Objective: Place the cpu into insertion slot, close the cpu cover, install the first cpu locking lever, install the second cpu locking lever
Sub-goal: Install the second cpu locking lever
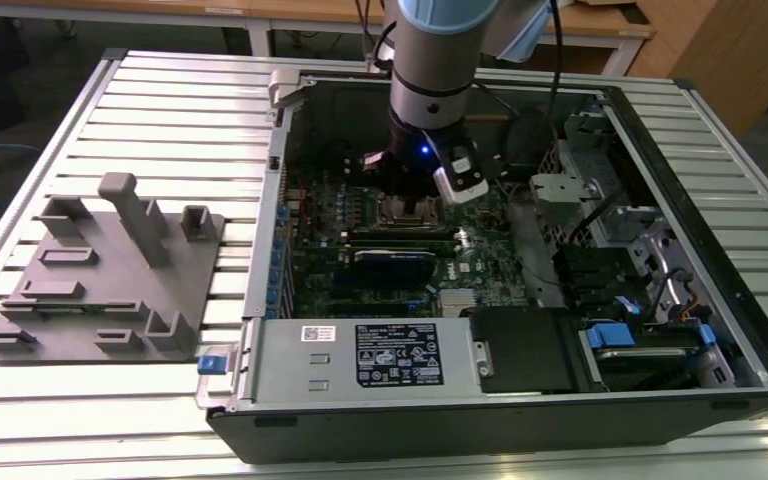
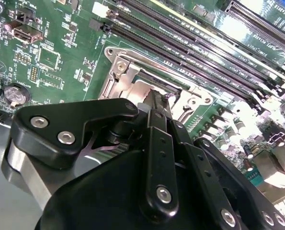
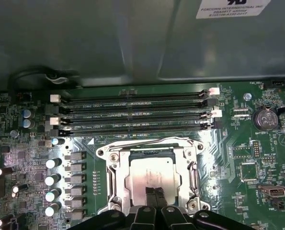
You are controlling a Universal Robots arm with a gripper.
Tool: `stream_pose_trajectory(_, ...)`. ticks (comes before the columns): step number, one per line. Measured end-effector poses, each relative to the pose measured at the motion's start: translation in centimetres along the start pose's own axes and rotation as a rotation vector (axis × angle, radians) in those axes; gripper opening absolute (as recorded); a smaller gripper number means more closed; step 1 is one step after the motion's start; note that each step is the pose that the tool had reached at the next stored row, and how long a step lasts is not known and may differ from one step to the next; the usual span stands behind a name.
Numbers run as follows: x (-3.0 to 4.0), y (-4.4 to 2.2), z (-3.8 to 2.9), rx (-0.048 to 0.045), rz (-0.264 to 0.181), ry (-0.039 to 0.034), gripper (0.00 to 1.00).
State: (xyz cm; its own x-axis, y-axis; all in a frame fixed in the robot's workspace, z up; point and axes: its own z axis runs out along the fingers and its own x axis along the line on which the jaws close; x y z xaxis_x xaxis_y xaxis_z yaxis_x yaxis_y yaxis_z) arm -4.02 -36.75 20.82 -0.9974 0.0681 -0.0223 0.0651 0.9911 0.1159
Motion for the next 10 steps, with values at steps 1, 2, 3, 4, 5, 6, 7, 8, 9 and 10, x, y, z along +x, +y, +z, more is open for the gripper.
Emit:
stream_pose_trajectory(1,0.01,0.11,0.02,-0.0001,0.0,0.0,0.1)
stream_pose_trajectory(2,0.02,0.25,0.04,-0.0001,0.0,0.0,0.1)
stream_pose_trajectory(3,0.03,0.4,0.05,-0.0001,0.0,0.0,0.1)
stream_pose_trajectory(4,0.04,0.55,0.08,-0.0001,0.0,0.0,0.1)
stream_pose_trajectory(5,0.04,0.64,0.1,-0.0002,0.0,-0.0001,0.1)
stream_pose_trajectory(6,0.04,0.69,0.11,-0.0001,0.0,-0.0001,0.1)
stream_pose_trajectory(7,0.04,0.71,0.11,-0.0002,0.0,0.0,0.1)
stream_pose_trajectory(8,0.04,0.71,0.11,-0.0002,0.0,-0.0002,0.1)
stream_pose_trajectory(9,0.05,0.71,0.12,-0.0003,0.0,-0.0009,0.1)
stream_pose_trajectory(10,0.05,0.71,0.12,-0.0004,0.0,-0.0017,0.1)
